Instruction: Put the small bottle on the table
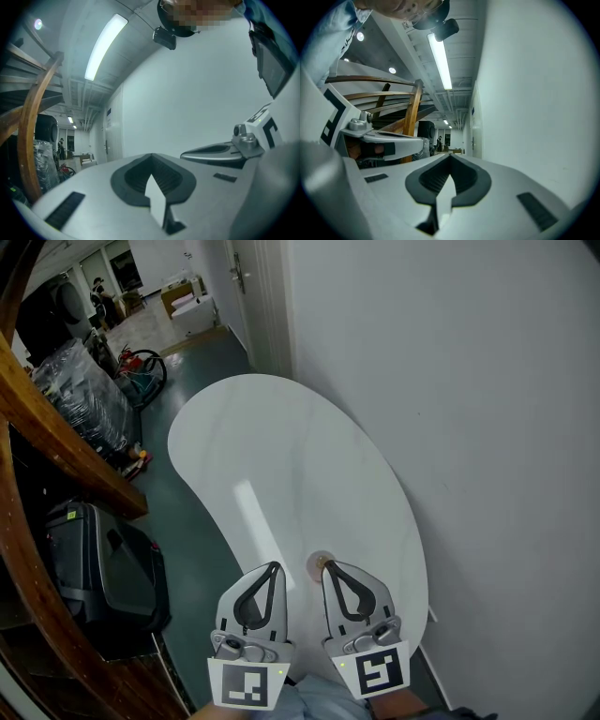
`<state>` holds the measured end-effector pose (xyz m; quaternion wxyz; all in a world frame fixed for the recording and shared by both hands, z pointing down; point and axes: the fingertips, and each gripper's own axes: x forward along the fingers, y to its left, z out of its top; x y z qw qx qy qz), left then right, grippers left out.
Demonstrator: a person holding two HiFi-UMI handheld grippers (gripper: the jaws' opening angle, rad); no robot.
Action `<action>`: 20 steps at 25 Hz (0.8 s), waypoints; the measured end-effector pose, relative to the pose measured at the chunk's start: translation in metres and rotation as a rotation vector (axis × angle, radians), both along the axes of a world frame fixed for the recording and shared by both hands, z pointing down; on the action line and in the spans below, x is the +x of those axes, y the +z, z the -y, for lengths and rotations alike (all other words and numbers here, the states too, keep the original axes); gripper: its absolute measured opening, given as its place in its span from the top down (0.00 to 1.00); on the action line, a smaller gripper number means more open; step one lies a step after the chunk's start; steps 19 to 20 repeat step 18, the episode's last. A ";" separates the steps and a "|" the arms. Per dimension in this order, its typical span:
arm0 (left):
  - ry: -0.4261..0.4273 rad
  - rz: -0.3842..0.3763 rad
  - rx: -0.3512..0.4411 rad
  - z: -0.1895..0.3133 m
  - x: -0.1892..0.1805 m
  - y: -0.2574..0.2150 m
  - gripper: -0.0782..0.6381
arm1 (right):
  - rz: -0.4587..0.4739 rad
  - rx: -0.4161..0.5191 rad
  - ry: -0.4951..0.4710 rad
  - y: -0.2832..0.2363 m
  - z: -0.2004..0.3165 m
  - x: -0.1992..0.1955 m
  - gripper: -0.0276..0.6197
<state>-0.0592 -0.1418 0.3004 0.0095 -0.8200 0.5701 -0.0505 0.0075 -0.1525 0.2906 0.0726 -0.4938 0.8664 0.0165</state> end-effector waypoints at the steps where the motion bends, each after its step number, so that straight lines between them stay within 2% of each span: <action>1: 0.000 0.002 0.001 0.000 0.001 0.000 0.89 | 0.001 0.000 0.000 0.000 0.000 0.001 0.96; 20: 0.020 0.003 0.005 -0.002 0.005 -0.003 0.89 | -0.004 0.003 0.016 -0.001 -0.003 0.004 0.96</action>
